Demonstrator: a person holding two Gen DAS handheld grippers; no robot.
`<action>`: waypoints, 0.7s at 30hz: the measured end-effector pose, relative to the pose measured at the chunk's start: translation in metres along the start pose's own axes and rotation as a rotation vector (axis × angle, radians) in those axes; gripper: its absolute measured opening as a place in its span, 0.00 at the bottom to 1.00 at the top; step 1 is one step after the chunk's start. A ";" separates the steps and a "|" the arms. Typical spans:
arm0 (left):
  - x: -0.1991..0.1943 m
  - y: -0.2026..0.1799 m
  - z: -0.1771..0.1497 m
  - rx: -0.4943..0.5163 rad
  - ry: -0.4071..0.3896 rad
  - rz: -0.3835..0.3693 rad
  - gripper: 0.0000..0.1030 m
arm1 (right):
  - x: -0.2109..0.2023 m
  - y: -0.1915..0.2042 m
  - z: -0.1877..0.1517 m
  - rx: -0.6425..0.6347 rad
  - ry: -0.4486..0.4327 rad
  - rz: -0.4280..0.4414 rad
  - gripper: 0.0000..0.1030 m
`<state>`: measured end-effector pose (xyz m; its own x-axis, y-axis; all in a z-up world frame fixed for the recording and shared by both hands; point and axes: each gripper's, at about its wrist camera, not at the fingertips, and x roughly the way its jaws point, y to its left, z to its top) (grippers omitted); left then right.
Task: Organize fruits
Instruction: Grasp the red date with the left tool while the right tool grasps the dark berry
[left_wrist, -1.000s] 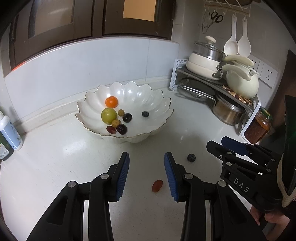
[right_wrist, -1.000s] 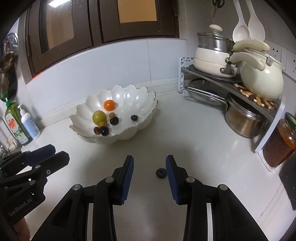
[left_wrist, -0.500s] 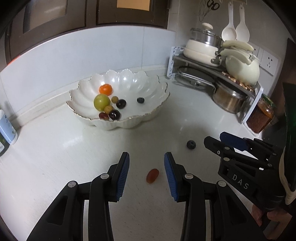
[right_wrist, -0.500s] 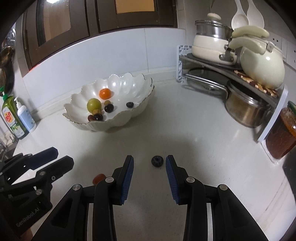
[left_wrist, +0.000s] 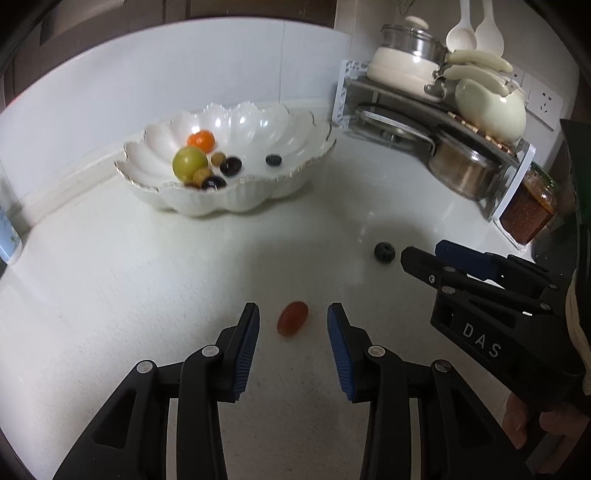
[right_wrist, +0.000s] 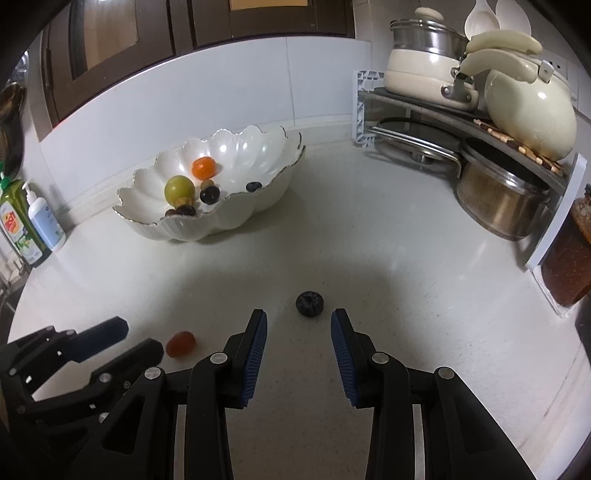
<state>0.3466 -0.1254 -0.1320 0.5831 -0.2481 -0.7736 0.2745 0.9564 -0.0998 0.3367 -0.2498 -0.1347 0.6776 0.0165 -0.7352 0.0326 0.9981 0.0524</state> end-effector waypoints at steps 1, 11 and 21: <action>0.003 0.000 -0.001 -0.003 0.005 -0.001 0.36 | 0.003 0.000 -0.001 -0.002 0.005 0.000 0.36; 0.022 0.001 -0.007 -0.020 0.032 0.009 0.35 | 0.023 -0.002 -0.001 -0.001 0.032 0.003 0.36; 0.035 0.001 -0.004 -0.036 0.042 0.008 0.33 | 0.042 -0.007 0.003 0.014 0.054 -0.003 0.36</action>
<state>0.3643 -0.1321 -0.1624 0.5522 -0.2347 -0.8000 0.2418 0.9634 -0.1157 0.3677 -0.2560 -0.1641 0.6366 0.0169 -0.7710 0.0452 0.9972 0.0591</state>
